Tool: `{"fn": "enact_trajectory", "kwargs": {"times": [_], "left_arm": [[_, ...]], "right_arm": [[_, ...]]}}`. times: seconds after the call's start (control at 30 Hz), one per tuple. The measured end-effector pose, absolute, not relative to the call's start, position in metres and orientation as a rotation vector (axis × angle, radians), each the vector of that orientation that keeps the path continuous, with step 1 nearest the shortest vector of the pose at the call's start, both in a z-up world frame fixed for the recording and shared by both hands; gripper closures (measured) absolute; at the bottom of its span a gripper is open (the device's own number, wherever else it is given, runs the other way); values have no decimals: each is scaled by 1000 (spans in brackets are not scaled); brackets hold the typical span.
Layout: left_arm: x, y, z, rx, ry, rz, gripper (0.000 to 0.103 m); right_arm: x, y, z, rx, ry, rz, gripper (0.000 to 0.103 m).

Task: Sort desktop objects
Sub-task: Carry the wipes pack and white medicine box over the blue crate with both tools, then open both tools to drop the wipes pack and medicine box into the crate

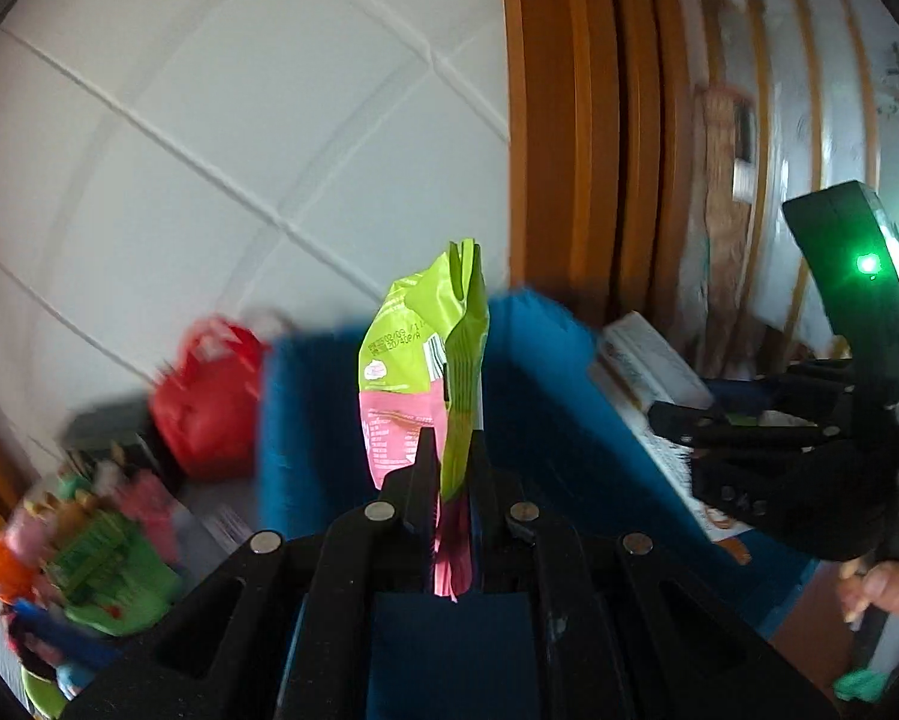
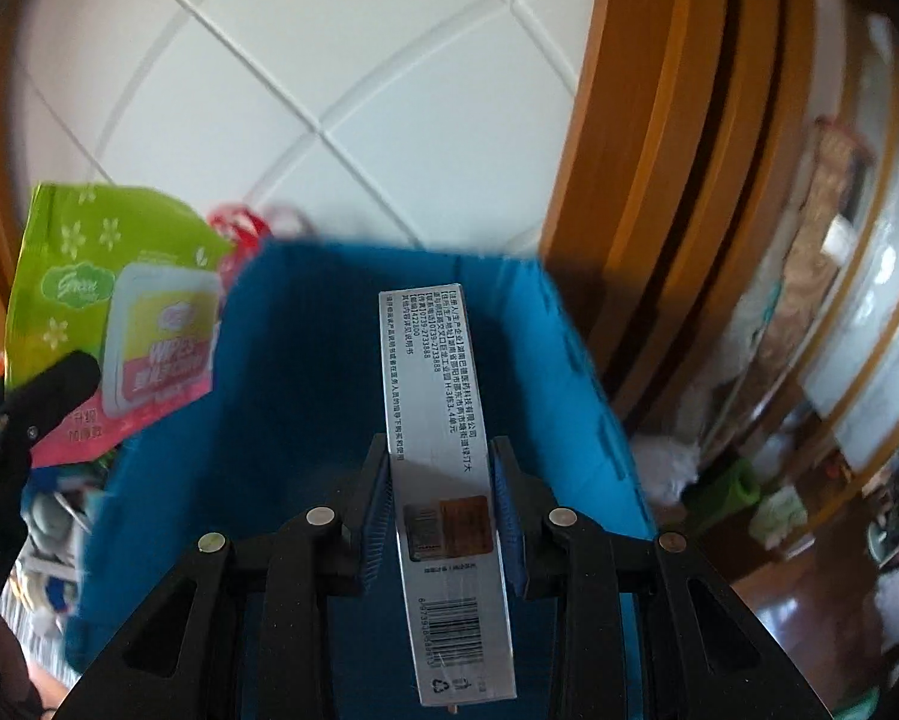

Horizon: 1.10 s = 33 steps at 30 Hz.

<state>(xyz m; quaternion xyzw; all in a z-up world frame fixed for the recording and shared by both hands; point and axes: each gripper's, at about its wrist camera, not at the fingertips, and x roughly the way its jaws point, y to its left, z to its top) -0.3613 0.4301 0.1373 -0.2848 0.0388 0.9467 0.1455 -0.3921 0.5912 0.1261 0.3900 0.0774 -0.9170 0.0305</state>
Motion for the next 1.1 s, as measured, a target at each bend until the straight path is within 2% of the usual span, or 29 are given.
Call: {"fn": "enact_trajectory", "kwargs": {"times": [0.2,0.5,0.7,0.8,0.93,0.97,1.0,1.03,1.07,1.1], "left_arm": [[-444,473,68,-1308,180,2552,95],[-477,488,-44,-1886,330,2203,95],[-471,497,-89,-2034,404,2059,94],[-463,504,-95,-2047,461,2051,92],[-454,506,-93,-2047,427,2052,90],[-475,501,-95,-2057,419,2043,87],[-477,501,-96,-2061,410,2040,78],[-483,502,-95,-2063,404,2038,72],[-487,501,-95,-2058,399,2039,58],[-491,498,-91,-2051,395,2043,49]], "right_arm": [[-470,610,50,1600,282,-2593,72],[-500,624,-89,2117,315,-2155,72],[-491,621,-132,2261,384,-1966,71],[-484,616,-142,2296,412,-1886,71],[-478,617,-146,2322,425,-1860,71],[-485,620,-145,2329,425,-1850,70],[-483,620,-145,2336,421,-1841,69],[-482,619,-145,2334,418,-1840,61],[-480,619,-143,2330,424,-1842,53],[-479,618,-142,2327,435,-1847,30]]}}
